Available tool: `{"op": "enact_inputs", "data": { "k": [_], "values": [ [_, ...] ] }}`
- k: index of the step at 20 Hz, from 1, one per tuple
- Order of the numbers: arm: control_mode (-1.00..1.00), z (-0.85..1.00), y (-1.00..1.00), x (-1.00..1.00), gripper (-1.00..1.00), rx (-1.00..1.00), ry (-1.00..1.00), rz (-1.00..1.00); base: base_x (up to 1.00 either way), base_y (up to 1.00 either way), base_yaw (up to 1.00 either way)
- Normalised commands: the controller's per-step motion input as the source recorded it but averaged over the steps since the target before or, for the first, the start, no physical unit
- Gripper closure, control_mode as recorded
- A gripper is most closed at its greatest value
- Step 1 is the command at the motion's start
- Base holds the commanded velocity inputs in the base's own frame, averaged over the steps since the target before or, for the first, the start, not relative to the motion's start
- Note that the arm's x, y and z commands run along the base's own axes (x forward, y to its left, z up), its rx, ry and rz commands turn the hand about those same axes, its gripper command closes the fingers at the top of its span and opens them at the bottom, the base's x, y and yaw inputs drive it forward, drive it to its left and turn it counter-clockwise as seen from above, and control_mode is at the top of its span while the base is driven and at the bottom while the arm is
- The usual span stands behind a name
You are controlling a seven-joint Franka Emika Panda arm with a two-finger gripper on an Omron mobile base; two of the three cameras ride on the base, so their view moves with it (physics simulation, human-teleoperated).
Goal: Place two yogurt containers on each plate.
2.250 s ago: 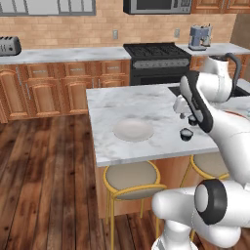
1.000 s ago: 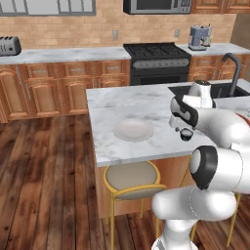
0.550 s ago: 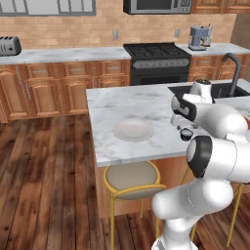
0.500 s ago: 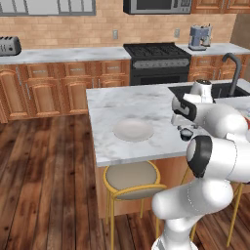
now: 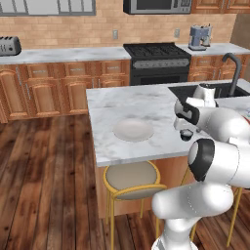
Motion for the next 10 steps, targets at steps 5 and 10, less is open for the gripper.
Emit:
{"op": "enact_inputs", "data": {
  "k": [5,10],
  "values": [
    [-1.0,0.0,0.0,0.18,-1.0,0.0,0.0,0.0,0.0,0.0,0.0],
    [-1.0,0.0,0.0,0.12,-1.0,0.0,0.0,0.0,0.0,0.0,0.0]
  ]
}}
